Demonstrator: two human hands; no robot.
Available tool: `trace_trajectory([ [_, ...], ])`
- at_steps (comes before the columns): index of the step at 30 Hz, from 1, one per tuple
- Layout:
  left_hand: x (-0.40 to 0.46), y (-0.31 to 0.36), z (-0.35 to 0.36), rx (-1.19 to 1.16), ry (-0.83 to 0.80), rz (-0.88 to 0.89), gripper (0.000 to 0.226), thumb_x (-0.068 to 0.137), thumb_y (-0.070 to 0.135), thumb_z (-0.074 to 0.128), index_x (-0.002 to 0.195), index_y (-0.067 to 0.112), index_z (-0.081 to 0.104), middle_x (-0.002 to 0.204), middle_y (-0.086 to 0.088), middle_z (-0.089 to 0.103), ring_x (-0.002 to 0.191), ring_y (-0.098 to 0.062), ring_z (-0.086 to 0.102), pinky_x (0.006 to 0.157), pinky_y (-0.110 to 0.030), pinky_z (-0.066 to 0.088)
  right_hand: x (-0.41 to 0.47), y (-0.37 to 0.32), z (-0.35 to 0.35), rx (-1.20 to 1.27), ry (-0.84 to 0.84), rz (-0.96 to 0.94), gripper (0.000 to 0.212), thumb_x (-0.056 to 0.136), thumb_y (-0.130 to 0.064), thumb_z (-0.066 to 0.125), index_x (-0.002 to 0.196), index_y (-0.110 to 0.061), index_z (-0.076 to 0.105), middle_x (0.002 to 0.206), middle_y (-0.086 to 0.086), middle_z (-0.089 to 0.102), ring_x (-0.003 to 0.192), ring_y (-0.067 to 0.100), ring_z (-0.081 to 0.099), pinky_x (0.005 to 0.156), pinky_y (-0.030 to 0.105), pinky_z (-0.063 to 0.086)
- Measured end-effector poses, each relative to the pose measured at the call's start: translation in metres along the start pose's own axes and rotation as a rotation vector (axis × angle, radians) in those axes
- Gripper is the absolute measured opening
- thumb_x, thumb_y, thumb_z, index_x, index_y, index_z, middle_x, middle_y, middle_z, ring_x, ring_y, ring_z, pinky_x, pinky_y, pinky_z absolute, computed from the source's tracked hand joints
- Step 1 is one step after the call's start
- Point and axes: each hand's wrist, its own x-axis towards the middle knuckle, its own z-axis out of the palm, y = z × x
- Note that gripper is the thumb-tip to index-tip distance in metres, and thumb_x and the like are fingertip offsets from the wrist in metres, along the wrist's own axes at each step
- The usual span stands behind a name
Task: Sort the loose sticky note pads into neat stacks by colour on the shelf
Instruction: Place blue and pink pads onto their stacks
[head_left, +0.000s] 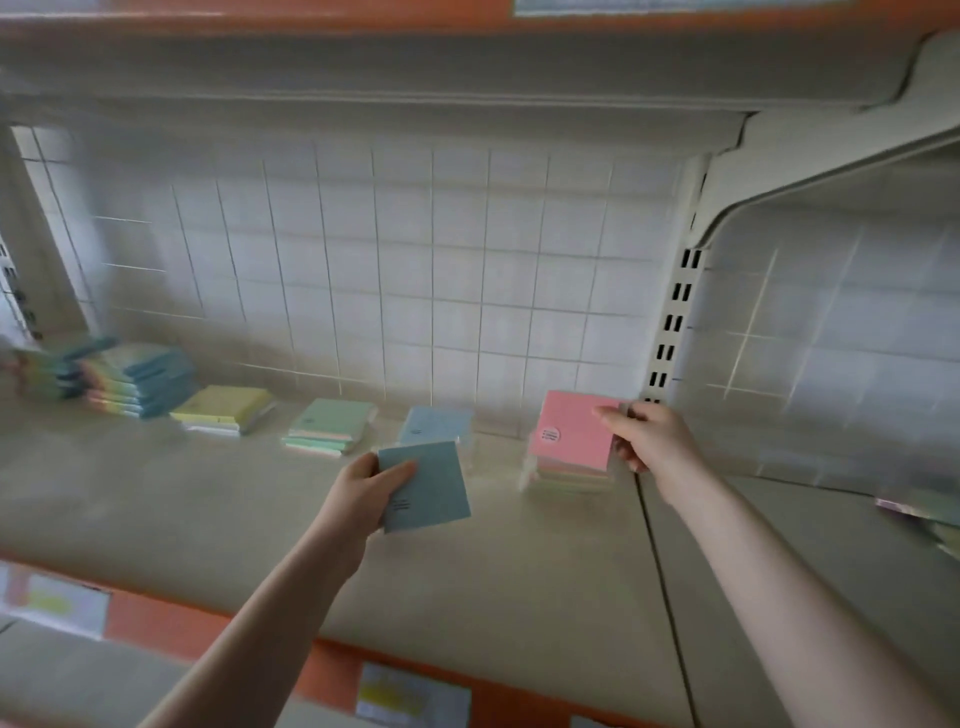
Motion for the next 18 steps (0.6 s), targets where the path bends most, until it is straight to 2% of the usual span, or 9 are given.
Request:
trace_trajectory([
  [3,0.004,-0.005,-0.007,-0.053,-0.015,-0.03,0.002,0.092,0.007,0.057,0.09,0.008,0.057,0.081,-0.011,0.063,0.061,-0.02,0.06,0.046,-0.024,0.05,0.009,0.006,0.014,-0.075,0.044,0.017,0.029,0.085,-0.016,0.067,0.063,-0.009,0.05,0.053,0.004,0.042,0.042,0.014,0.037,0.032,0.016,0.025],
  [5,0.005,-0.007,-0.009,-0.088,-0.021,-0.034,0.002,0.092,0.007,0.056,0.091,0.008,0.058,0.077,-0.011,0.064,0.054,-0.015,0.062,0.041,-0.021,0.048,0.014,0.014,0.019,-0.143,0.087,-0.023,0.035,0.084,-0.017,0.068,0.057,-0.013,0.047,0.05,0.002,0.04,0.045,0.016,0.035,0.038,0.02,0.026],
  [8,0.006,-0.01,-0.011,-0.086,-0.031,-0.024,0.004,0.091,0.008,0.057,0.094,0.008,0.059,0.078,-0.009,0.066,0.056,-0.015,0.062,0.042,-0.02,0.047,0.018,0.022,0.022,-0.258,0.088,-0.052,0.026,0.087,-0.021,0.063,0.062,-0.02,0.056,0.054,-0.003,0.045,0.058,0.017,0.043,0.055,0.027,0.03],
  [11,0.005,-0.014,-0.012,-0.066,-0.018,-0.016,0.003,0.09,0.008,0.058,0.093,0.007,0.059,0.083,-0.012,0.066,0.065,-0.021,0.061,0.048,-0.023,0.049,0.025,0.028,0.026,-0.421,0.115,-0.06,0.039,0.09,-0.022,0.056,0.054,-0.017,0.043,0.052,0.0,0.04,0.059,0.018,0.042,0.056,0.031,0.027],
  [14,0.004,-0.015,-0.012,-0.062,-0.014,-0.013,0.001,0.09,0.007,0.059,0.091,0.007,0.059,0.083,-0.011,0.066,0.066,-0.02,0.061,0.048,-0.021,0.049,0.031,0.033,0.031,-0.532,0.102,-0.044,0.03,0.09,-0.019,0.054,0.061,-0.012,0.049,0.059,0.01,0.046,0.064,0.025,0.049,0.06,0.031,0.031],
  [16,0.005,-0.015,-0.012,-0.054,-0.001,-0.006,0.001,0.09,0.007,0.059,0.09,0.007,0.059,0.082,-0.011,0.066,0.065,-0.02,0.061,0.046,-0.02,0.048,0.031,0.035,0.032,-0.596,0.09,-0.045,0.025,0.09,-0.02,0.055,0.069,-0.008,0.058,0.071,0.014,0.057,0.075,0.028,0.057,0.065,0.032,0.037],
  [18,0.004,-0.015,-0.012,-0.04,0.025,-0.001,0.003,0.09,0.008,0.06,0.088,0.007,0.058,0.08,-0.011,0.065,0.064,-0.02,0.06,0.047,-0.022,0.047,0.031,0.036,0.032,-0.599,0.105,-0.059,0.023,0.092,-0.024,0.055,0.096,-0.005,0.067,0.098,0.013,0.067,0.095,0.03,0.061,0.079,0.034,0.042],
])
